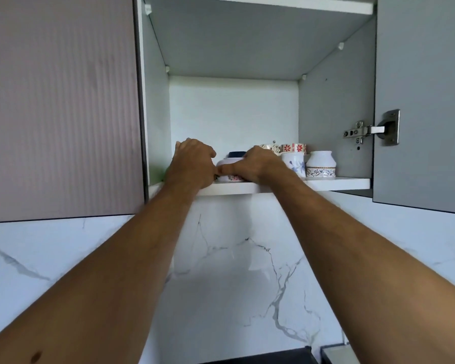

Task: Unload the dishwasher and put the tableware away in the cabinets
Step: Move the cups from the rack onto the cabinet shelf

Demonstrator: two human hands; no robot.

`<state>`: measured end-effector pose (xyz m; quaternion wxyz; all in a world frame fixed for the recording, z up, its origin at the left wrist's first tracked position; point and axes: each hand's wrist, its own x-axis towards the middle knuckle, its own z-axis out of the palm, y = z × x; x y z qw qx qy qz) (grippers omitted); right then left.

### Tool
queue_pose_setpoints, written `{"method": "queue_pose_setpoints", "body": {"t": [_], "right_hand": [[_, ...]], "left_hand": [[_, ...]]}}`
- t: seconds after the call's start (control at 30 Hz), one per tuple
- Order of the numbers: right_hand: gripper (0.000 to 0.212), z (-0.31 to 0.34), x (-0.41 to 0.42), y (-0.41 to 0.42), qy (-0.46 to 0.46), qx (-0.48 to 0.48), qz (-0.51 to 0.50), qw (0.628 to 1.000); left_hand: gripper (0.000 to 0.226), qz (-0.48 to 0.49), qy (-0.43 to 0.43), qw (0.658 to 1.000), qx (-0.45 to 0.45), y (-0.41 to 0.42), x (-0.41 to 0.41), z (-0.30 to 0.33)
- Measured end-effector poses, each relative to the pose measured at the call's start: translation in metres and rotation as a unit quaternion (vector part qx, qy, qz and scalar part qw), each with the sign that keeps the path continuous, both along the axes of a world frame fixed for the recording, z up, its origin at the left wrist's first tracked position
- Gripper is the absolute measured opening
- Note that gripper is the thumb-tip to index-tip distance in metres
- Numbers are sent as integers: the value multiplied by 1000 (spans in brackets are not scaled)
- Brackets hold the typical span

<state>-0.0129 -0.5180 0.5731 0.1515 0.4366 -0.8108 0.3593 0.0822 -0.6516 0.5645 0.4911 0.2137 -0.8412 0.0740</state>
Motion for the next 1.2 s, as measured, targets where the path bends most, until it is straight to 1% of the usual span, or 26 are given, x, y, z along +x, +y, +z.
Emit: {"method": "queue_pose_setpoints", "body": {"t": [0.17,0.27,0.4,0.43,0.53,0.67,0.73,0.9,1.0,1.2], "right_hand": [[56,0,1,4,1,3,6,1000],[54,-2,4,9,-8,-18,29,999],[35,0,8,20,-35,-36,71,996],[34,0,9,22,-40,-39,73,996],[37,-2,7,22,-38,-47,67,996],[32,-3,1,17,-38,-47,59,996],[34,-3,0,16,-38,-48,58,996],[28,-4,-6,14,-53,-72,61,994],[30,-5,-9,10,-46,-69,53,995],[35,-6,-13,8,-52,-87,58,993]], "left_hand": [[28,-2,-12,999,34,-4,-2,-1],[31,-5,-25,999,42,0,0,-1],[38,-10,-22,999,41,1,1,-2],[38,-14,-21,999,44,0,2,-3],[39,-19,-15,998,51,0,2,-3],[39,-16,-17,999,47,-1,1,-4],[39,-15,-17,998,50,-1,2,-3],[39,-23,-1,999,45,3,5,-5],[38,-25,7,999,45,6,7,-5],[43,-29,20,998,49,7,9,-7]]}}
